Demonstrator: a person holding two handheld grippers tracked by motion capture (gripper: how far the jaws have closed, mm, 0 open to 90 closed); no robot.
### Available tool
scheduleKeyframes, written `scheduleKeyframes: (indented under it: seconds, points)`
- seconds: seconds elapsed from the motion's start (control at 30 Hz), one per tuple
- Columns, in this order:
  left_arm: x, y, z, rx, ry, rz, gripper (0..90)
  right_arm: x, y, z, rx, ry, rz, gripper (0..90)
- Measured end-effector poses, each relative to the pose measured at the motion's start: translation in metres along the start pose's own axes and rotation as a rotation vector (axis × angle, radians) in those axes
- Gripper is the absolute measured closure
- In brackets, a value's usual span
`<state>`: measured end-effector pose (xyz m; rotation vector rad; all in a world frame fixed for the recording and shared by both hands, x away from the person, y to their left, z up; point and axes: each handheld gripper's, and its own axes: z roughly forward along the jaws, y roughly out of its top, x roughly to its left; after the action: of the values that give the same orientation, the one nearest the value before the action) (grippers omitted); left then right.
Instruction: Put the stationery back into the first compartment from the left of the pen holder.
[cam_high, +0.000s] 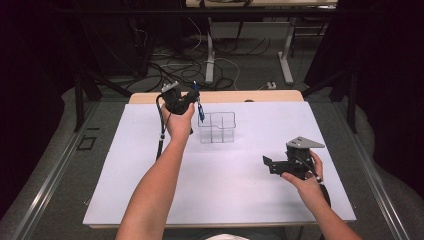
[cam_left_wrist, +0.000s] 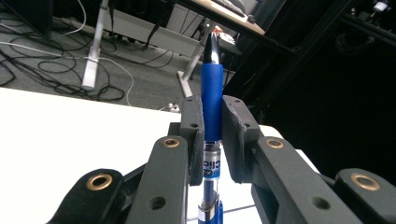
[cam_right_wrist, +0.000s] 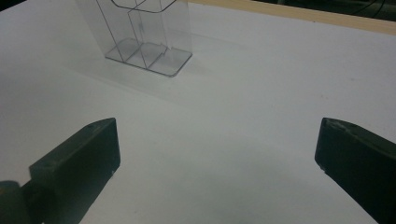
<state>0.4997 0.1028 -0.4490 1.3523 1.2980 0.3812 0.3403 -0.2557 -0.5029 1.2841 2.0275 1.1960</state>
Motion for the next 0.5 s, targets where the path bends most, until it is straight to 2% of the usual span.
scheduleKeyframes:
  seconds: [0.5]
  points:
    - [0.001, -0.019, 0.008, 0.048, 0.005, -0.002, 79.5, 0.001, 0.000, 0.001, 0.003, 0.009, 0.000, 0.0]
